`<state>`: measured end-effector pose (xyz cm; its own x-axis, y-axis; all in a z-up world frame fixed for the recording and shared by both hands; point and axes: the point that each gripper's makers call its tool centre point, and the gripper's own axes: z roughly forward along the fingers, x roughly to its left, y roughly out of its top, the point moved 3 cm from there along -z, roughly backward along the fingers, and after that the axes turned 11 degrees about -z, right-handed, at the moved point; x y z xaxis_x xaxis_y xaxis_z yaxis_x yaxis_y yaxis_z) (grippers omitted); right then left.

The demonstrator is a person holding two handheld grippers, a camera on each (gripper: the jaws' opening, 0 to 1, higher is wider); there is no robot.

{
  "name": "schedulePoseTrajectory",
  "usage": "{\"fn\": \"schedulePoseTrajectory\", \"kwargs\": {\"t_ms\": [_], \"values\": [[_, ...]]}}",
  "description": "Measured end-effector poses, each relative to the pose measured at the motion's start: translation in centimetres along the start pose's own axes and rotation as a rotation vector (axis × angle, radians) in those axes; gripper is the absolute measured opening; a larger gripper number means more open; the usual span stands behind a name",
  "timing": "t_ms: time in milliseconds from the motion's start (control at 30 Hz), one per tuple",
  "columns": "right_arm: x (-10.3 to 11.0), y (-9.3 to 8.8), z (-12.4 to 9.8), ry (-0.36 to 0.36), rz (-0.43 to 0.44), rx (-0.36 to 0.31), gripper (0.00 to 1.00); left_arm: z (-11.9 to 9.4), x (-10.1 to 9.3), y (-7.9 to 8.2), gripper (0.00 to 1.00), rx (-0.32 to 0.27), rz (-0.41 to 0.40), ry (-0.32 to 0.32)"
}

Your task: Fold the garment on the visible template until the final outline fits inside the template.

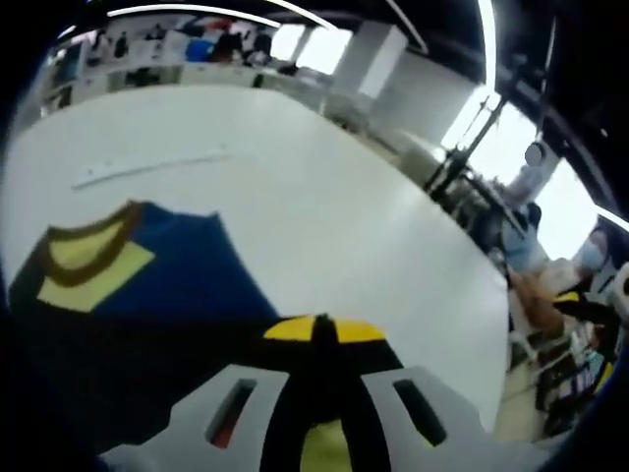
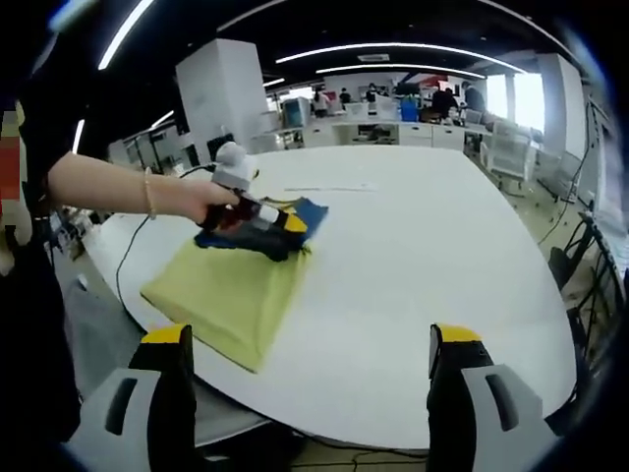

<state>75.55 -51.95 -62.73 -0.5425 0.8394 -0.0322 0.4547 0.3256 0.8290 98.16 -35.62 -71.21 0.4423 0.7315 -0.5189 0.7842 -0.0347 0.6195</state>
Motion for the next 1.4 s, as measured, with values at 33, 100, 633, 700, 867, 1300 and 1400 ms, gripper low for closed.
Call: {"fn": "schedulePoseTrajectory", "kwargs": {"t_ms": [33, 100, 633, 700, 867, 1300, 1400], "values": [[0.0, 0.0, 0.0, -0.001, 0.000, 0.001, 1.00, 0.1, 0.0, 0.0, 0.02, 0.001, -0.001, 0.001], [0.0, -0.2, -0.1, -0.002, 0.003, 0.003, 1.00, 0.3, 0.1, -0.2, 0.02, 0.005, -0.003, 0.003], [0.1, -0.3, 0.1, 0.001, 0.007, 0.011, 1.00, 1.3, 0.5, -1.4, 0.08, 0.018, -0.005, 0.002], [0.1, -0.3, 0.2, 0.001, 0.008, 0.011, 1.00, 1.3, 0.5, -1.4, 0.09, 0.017, -0.006, -0.002], [0.0, -0.2, 0.2, 0.001, 0.006, 0.011, 1.00, 1.3, 0.4, -1.7, 0.11, 0.014, -0.011, -0.015], [0.1, -0.3, 0.3, 0.000, 0.010, 0.014, 0.99, 2.0, 0.6, -1.8, 0.22, 0.026, 0.006, -0.031], [0.1, -0.4, 0.2, -0.002, 0.012, 0.015, 0.99, 2.0, 0.3, -2.0, 0.25, 0.030, 0.019, -0.039]]}}
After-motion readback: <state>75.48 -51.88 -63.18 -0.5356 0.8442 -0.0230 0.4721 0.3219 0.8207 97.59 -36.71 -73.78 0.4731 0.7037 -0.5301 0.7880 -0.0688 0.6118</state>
